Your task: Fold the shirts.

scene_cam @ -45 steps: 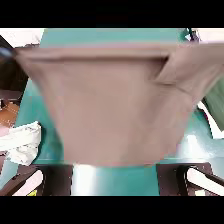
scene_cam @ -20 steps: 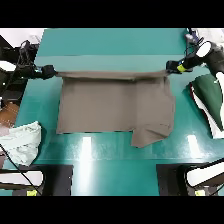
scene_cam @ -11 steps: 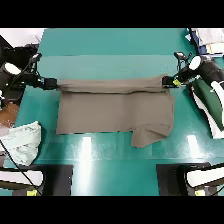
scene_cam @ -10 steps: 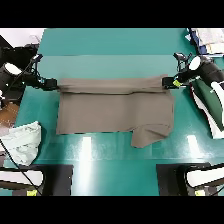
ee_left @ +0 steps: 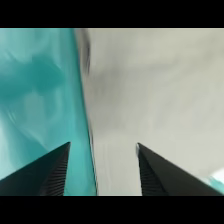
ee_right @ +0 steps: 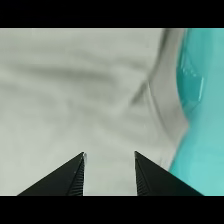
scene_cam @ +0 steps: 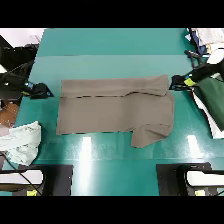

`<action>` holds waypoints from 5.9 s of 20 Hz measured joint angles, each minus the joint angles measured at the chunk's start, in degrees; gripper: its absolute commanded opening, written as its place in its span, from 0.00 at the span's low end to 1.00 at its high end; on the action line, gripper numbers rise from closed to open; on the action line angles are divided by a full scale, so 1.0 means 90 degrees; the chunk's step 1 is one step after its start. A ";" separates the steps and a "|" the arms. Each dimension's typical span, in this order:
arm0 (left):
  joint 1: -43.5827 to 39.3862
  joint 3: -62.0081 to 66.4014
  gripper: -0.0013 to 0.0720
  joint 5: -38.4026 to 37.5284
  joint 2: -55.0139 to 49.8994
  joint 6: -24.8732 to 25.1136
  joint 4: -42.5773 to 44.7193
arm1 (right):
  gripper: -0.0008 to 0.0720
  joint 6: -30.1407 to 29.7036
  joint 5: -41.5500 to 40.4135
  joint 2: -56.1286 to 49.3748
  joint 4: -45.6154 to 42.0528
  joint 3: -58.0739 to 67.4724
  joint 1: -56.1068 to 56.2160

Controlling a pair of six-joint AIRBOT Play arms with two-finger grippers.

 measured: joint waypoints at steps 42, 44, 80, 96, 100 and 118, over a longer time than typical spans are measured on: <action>0.0469 -0.3410 0.05 0.0500 0.2572 -0.0053 -0.0928 | 0.52 -0.0663 -0.0114 0.3242 0.2412 -0.5974 -0.1780; 0.0469 -0.3405 0.05 0.0476 0.2572 -0.0051 -0.0933 | 0.30 -0.0658 -0.0410 0.3257 0.2572 -0.6069 -0.1671; 0.0466 -0.2220 0.75 0.1268 0.1511 0.0202 -0.1785 | 0.66 -0.0257 -0.0398 0.0823 0.0627 -0.1382 -0.0187; -0.0420 -0.1824 0.05 0.0675 0.1280 0.0576 -0.2591 | 0.87 -0.1783 0.0369 0.0015 0.1923 -0.1523 -0.2079; -0.1345 -0.1824 0.05 0.0760 0.1280 0.0491 -0.2467 | 0.87 -0.2494 0.0493 -0.0418 0.2212 -0.1882 -0.2577; -0.3179 -0.1821 0.05 0.1486 0.1275 -0.0131 -0.2327 | 0.03 -0.3813 0.0313 -0.1520 0.3687 -0.2018 -0.1736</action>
